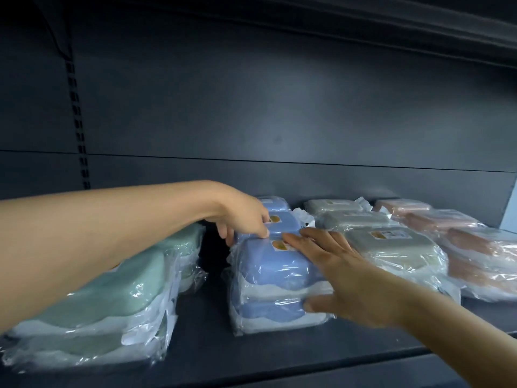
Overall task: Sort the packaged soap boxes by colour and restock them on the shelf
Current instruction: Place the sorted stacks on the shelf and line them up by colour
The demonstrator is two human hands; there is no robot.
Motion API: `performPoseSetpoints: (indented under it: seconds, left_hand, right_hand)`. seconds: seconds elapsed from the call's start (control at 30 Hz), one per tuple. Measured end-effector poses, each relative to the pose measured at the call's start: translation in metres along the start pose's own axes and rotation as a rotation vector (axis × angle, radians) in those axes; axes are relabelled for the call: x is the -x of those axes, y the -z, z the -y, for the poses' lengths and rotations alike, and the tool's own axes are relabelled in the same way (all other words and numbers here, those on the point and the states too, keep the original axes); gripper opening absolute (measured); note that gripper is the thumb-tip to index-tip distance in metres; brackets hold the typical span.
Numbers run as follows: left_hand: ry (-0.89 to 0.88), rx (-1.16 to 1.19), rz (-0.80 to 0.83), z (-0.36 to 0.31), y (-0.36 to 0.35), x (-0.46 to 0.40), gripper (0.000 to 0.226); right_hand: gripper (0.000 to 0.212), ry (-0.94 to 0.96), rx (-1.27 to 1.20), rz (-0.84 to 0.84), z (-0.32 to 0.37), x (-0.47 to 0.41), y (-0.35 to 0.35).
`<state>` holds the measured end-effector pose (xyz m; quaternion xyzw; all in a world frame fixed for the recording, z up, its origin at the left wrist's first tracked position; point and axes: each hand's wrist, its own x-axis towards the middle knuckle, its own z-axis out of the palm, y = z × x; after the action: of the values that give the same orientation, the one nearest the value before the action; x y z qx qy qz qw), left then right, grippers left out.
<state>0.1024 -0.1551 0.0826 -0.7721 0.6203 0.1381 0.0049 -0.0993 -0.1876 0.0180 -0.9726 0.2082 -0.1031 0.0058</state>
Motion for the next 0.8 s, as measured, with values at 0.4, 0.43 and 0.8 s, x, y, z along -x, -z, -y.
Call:
performPoseSetpoints:
  seconds: [0.4,0.43,0.8]
  left_hand:
    - [0.075,0.230,-0.162,0.012,-0.006,0.024,0.043]
    - [0.067,0.207,-0.179,0.011,-0.005,0.033,0.055]
    - [0.154,0.148,-0.048,-0.020,-0.047,0.060,0.129]
  right_hand:
    - [0.104,-0.178,0.054,-0.033,0.008,-0.020,0.000]
    - [0.107,-0.196,0.068,-0.030,0.008,-0.018,0.002]
    - [0.093,-0.266,0.046,0.004,0.003,-0.005,0.010]
